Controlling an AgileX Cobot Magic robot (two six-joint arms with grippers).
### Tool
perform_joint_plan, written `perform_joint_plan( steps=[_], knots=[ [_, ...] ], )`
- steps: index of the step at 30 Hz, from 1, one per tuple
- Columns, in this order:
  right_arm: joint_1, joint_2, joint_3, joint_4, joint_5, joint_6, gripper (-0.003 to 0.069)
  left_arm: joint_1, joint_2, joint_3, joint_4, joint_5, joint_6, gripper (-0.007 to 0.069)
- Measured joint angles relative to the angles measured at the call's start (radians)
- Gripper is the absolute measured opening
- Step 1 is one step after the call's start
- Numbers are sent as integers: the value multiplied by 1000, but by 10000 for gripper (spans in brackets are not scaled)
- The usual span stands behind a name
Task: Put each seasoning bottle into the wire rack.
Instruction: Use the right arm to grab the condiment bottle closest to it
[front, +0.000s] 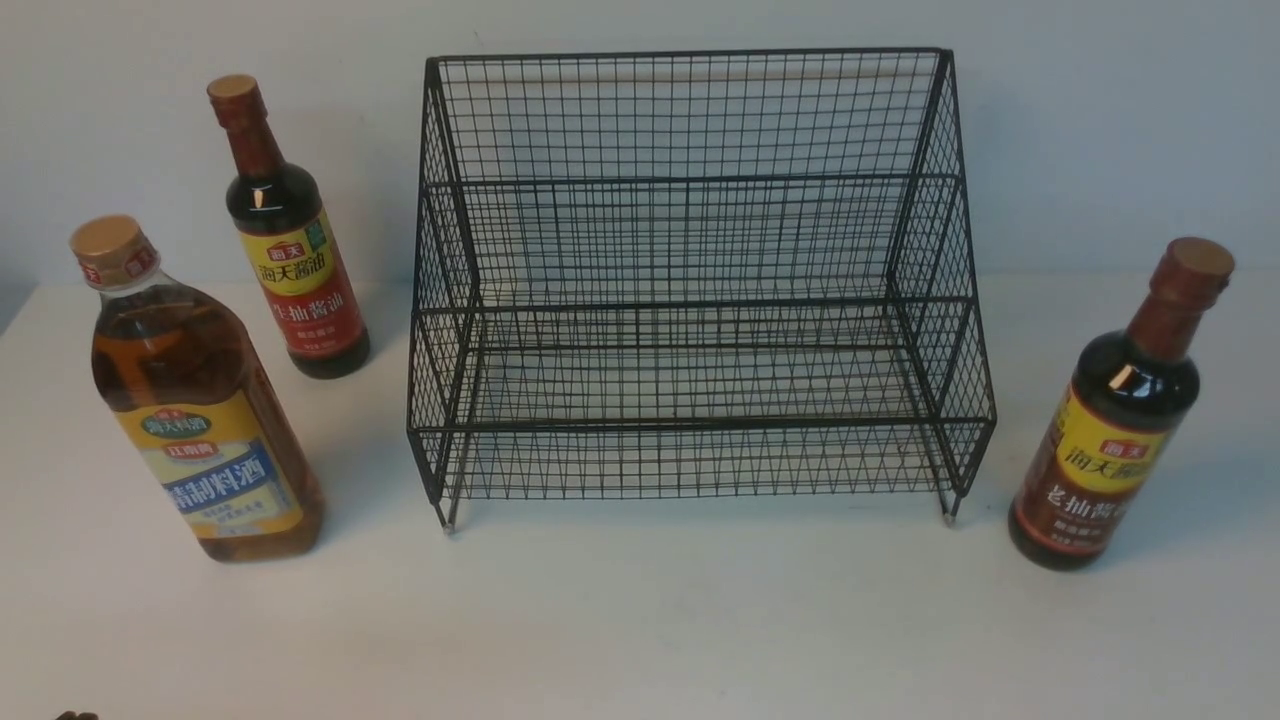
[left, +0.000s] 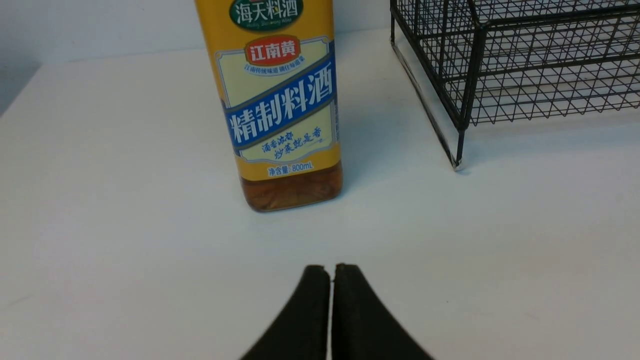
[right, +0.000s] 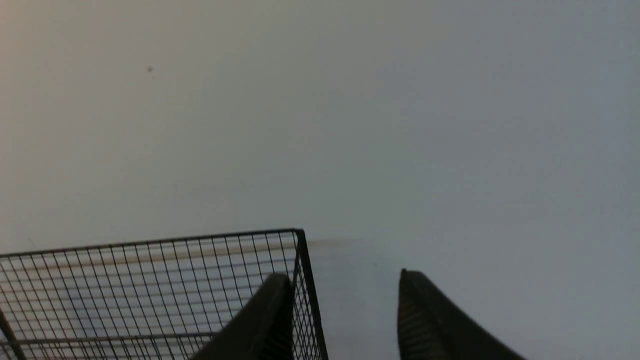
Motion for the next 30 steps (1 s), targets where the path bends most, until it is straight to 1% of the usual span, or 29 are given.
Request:
perform_joint_plan(
  steps=[1,2,4,5,6,9,15,20,26,29,30],
  knots=[
    [0,16,0,0,-2,7,318,0,0,0,0,0,0,-5],
    [0,36,0,0,-6,12,354,0,0,0,0,0,0,-5],
    [0,73,-1,0,-18,14,395,0,0,0,0,0,0,-5],
    [0,78,-1,0,-23,14,404,0,0,0,0,0,0,-5],
    [0,119,-1,0,-50,15,438,0,0,0,0,0,0,-5],
    [0,167,-1,0,-92,17,464,0,0,0,0,0,0,-5],
    [0,271,-5,-6,-120,17,474,0,0,0,0,0,0,-5],
    [0,306,-6,-20,-121,17,475,0,0,0,0,0,0,-5],
    [4,326,-7,-84,-117,17,474,0,0,0,0,0,0,-5],
    [11,327,-7,-95,-91,17,463,0,0,0,0,0,0,-5],
    [13,328,-7,-104,-76,17,442,0,0,0,0,0,0,-5]
  ],
)
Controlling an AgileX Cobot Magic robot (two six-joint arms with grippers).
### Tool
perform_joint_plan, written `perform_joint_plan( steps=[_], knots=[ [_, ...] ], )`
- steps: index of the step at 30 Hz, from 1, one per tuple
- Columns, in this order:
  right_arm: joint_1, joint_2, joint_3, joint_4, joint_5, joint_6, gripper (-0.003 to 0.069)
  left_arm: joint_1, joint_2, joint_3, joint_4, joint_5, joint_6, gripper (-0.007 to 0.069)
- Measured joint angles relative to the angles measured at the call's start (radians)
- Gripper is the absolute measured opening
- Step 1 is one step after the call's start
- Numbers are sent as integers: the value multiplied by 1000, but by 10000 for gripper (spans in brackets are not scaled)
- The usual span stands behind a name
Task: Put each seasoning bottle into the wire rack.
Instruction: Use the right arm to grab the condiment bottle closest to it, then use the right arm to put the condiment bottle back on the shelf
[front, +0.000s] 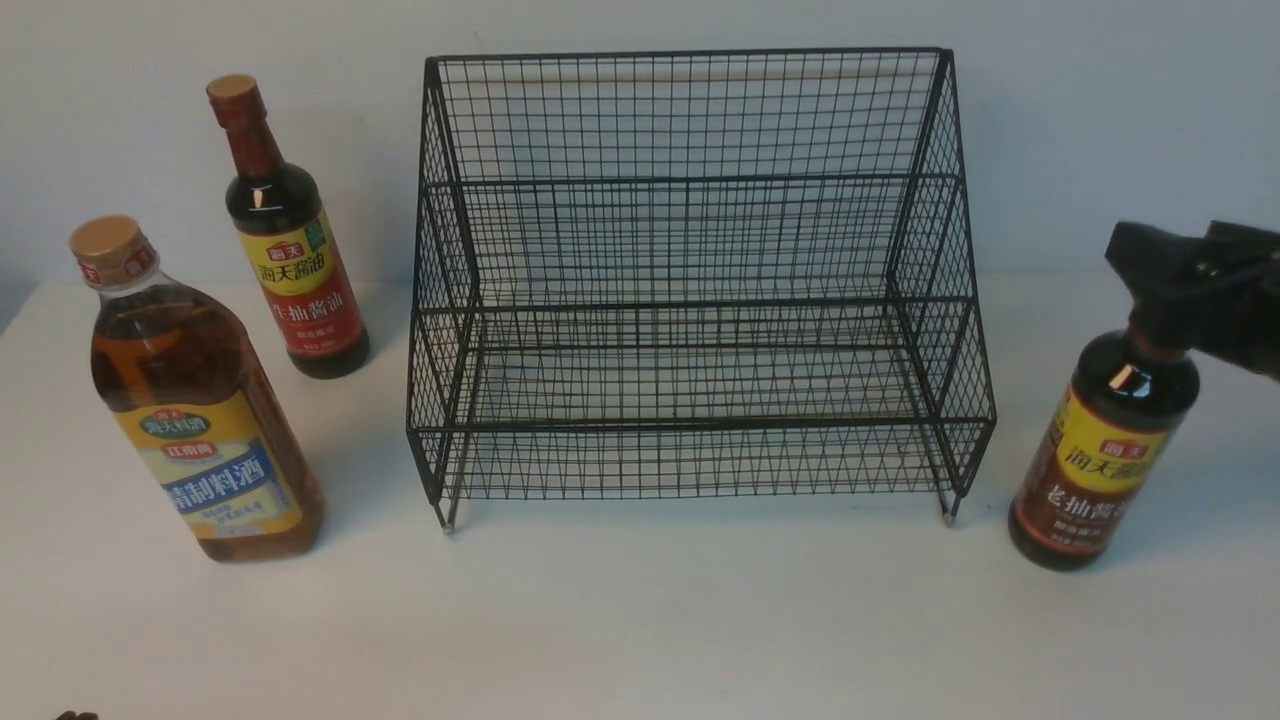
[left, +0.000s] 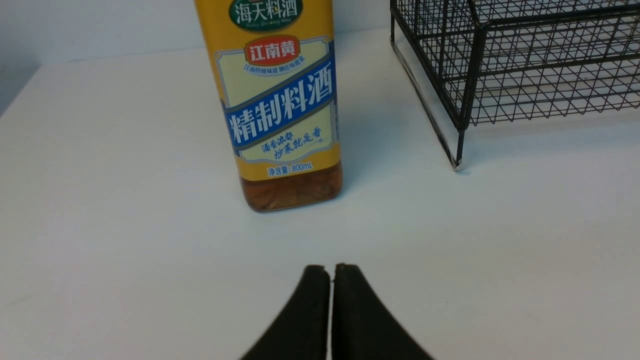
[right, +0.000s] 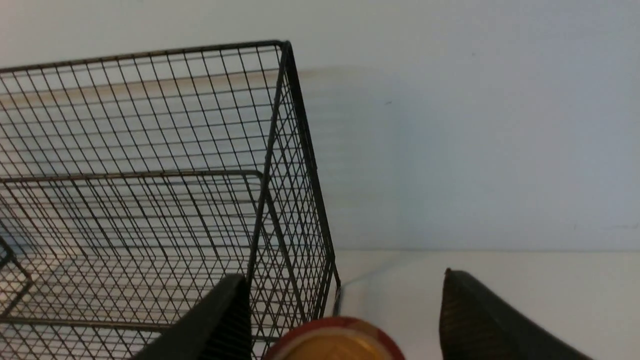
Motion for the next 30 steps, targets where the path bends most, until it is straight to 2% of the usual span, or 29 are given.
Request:
perform_joint_plan(
  steps=[4,6,8,11,19,24,27,30],
  knots=[
    [2,18,0,-18,28,0,379,0,0,0,0,0,0,-5],
    [5,36,0,-43,45,0,296,0,0,0,0,0,0,-5],
    [6,36,-3,-58,47,-15,274,0,0,0,0,0,0,-5],
    [6,29,-4,-77,51,-14,272,0,0,0,0,0,0,-5],
    [7,-124,-91,-94,315,9,271,0,0,0,0,0,0,-5],
    [12,-196,-203,-113,370,23,271,0,0,0,0,0,0,-5],
    [38,-202,-254,-113,390,37,271,0,0,0,0,0,0,-5],
    [108,-196,-320,-113,421,45,271,0,0,0,0,0,0,-5]
  ],
)
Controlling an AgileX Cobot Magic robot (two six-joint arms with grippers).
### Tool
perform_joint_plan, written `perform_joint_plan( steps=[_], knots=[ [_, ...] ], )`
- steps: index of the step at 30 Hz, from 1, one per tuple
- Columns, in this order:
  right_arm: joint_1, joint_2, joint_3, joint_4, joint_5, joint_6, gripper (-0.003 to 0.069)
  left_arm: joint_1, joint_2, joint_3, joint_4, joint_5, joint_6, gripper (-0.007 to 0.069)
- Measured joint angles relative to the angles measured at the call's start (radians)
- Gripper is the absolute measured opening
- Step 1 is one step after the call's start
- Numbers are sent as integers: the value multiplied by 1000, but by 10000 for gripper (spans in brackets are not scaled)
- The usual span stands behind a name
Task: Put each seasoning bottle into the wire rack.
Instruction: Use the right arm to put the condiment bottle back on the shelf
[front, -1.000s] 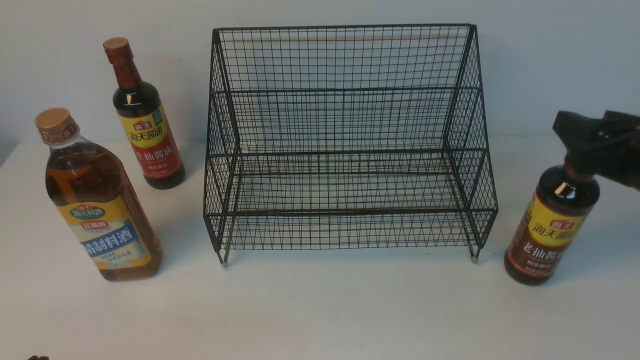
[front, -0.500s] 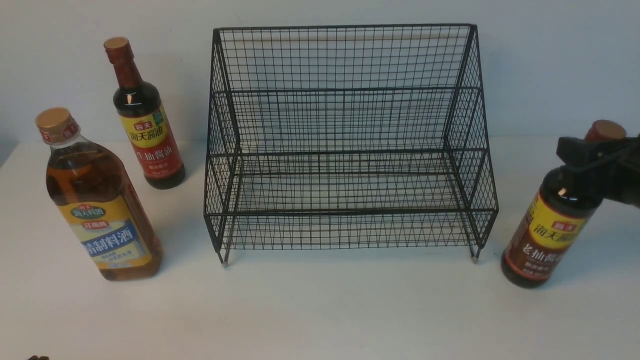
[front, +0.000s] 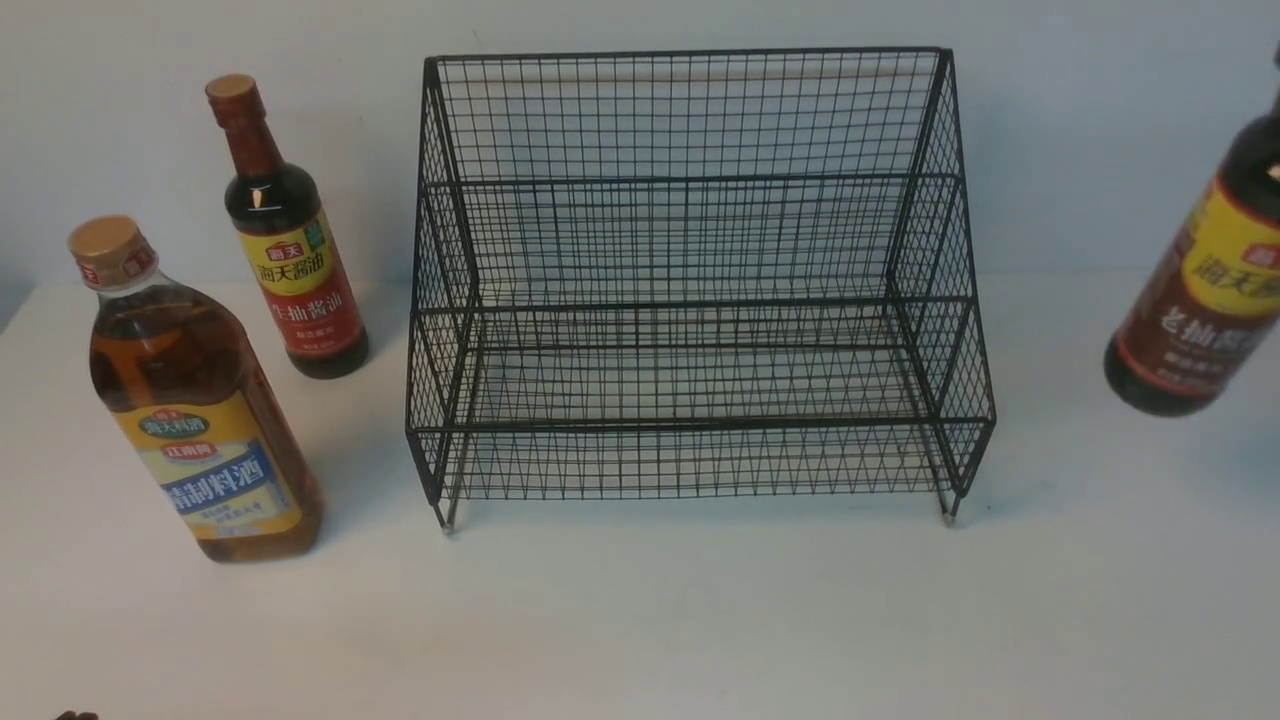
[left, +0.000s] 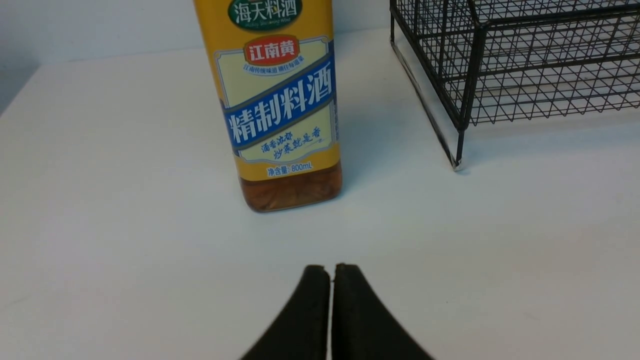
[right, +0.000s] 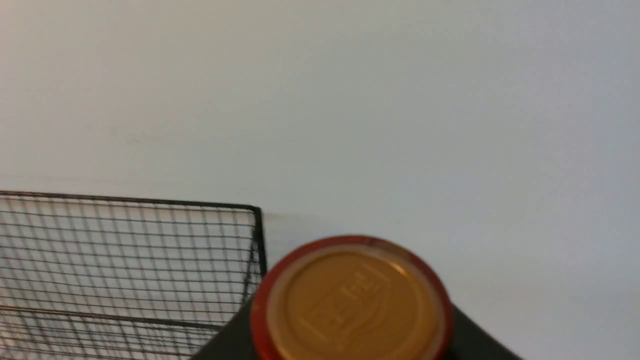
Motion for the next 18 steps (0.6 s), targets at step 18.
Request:
perform_joint_plan(
  steps=[18],
  knots=[
    [217,366,-431,8,-3,15,270,0,0,0,0,0,0,-5]
  ],
)
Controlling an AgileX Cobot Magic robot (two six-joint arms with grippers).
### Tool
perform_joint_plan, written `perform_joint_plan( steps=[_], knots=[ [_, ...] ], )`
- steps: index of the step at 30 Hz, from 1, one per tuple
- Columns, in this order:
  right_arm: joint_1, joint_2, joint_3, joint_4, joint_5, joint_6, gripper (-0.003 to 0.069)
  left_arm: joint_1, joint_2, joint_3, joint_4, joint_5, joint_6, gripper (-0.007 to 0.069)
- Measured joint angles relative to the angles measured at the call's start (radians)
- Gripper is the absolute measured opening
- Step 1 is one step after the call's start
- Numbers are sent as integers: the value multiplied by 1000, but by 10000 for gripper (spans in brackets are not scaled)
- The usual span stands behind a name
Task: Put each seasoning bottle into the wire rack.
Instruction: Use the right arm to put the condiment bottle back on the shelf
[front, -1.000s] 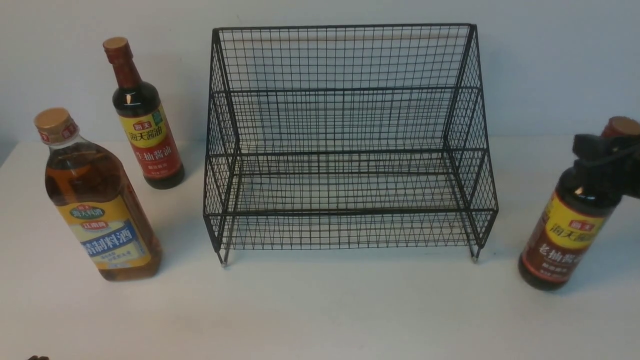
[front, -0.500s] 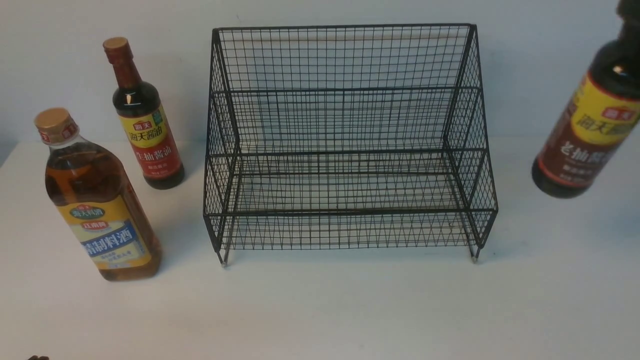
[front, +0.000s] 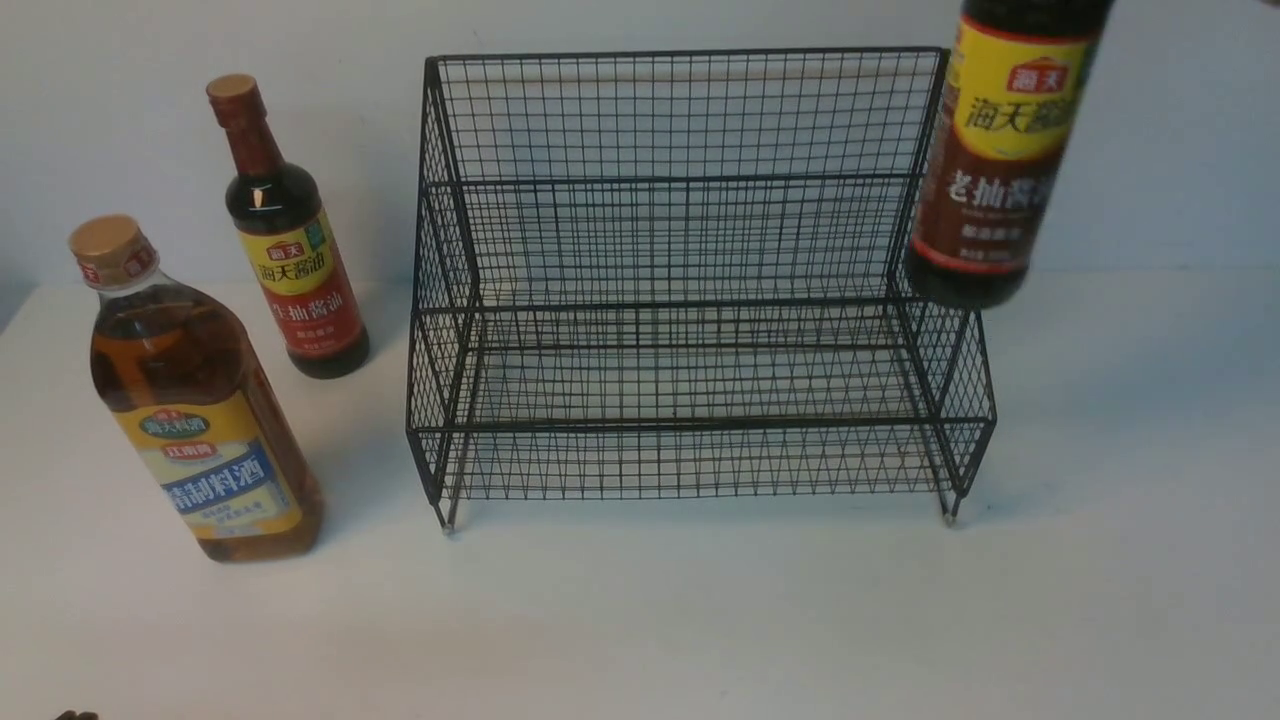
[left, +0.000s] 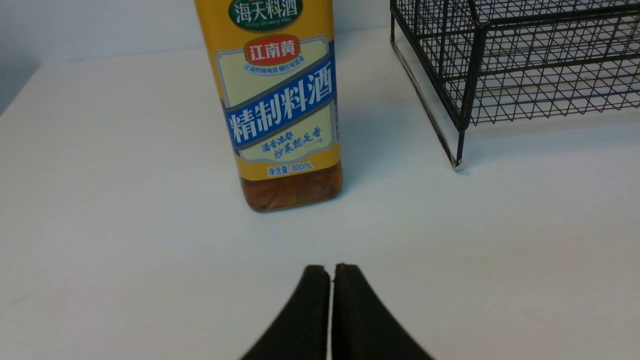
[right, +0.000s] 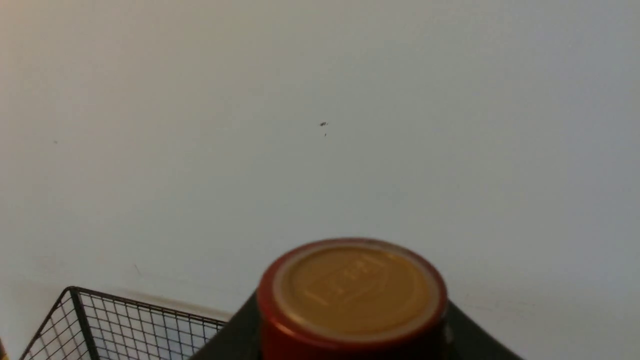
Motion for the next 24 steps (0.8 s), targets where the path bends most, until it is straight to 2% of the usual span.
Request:
perform_joint_plan(
  steps=[6,12,19,24],
  knots=[
    [0,152,-111,0,0,22,269,0,0,0,0,0,0,-5],
    [0,218,-129,0,21,26,269,0,0,0,0,0,0,-5],
    [4,249,-129,8,156,49,269,0,0,0,0,0,0,-5],
    [46,249,-129,12,289,52,269,0,0,0,0,0,0,-5]
  ],
)
